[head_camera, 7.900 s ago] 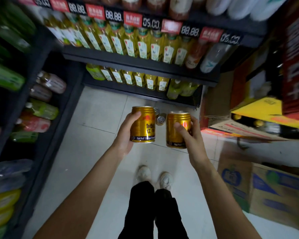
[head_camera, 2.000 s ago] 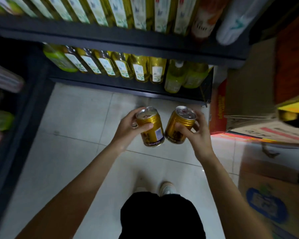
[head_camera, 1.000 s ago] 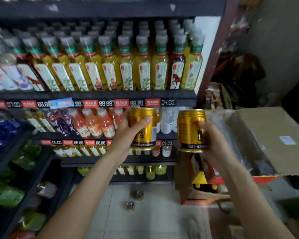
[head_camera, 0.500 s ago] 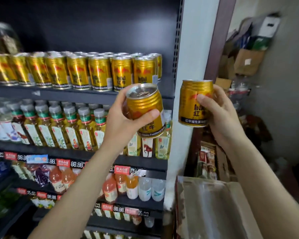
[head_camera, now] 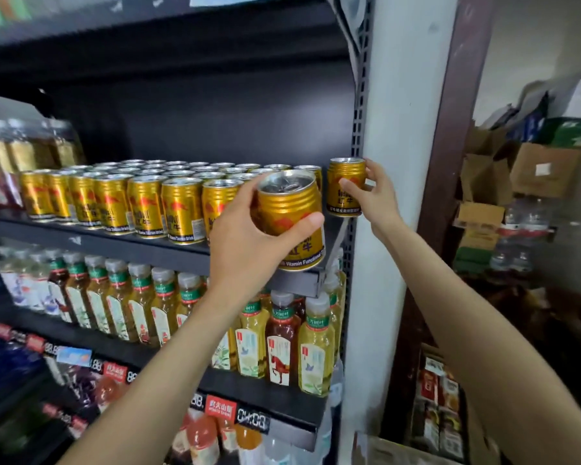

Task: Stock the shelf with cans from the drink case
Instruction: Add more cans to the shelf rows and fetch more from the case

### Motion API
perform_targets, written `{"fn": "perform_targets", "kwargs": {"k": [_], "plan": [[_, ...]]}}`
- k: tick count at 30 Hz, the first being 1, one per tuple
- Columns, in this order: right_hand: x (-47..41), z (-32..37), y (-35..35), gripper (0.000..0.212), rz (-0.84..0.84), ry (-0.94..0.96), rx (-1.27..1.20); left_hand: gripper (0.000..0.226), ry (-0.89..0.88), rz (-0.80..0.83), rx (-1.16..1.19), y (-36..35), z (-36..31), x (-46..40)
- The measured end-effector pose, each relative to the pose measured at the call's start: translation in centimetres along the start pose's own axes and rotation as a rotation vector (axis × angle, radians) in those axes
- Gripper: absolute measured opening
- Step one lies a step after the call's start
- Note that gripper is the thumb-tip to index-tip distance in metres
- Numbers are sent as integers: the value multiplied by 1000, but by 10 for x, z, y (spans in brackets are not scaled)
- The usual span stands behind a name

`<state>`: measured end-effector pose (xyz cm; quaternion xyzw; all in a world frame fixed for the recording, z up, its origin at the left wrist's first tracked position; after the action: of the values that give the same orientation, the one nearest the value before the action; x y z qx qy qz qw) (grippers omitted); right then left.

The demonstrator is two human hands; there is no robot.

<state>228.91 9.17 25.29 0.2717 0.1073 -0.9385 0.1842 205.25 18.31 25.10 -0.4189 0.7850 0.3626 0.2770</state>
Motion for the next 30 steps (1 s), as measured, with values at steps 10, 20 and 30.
{"fn": "perform_targets", "kwargs": {"k": [10, 20, 30], "plan": [[-47, -47, -9, 65, 56, -74, 102, 76, -121, 73, -341, -20, -7, -4], [-54, -45, -9, 72, 93, -92, 180, 77, -146, 155, -374, -46, -22, -25], [-39, -25, 10, 49, 251, -290, -103, 73, -66, 393, -460, -121, -14, -106]]}}
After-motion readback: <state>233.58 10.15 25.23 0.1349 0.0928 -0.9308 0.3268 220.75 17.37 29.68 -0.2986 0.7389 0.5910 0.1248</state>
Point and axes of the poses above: each hand's wrist, its own x-axis away from the middle knuckle, its own y-axis out of the back of the hand, z = x × y, the point moved 2 cm from there along -x, towards the middle knuckle, and after that the axes turned 9 degrees about -x, right-handed, at the moved point
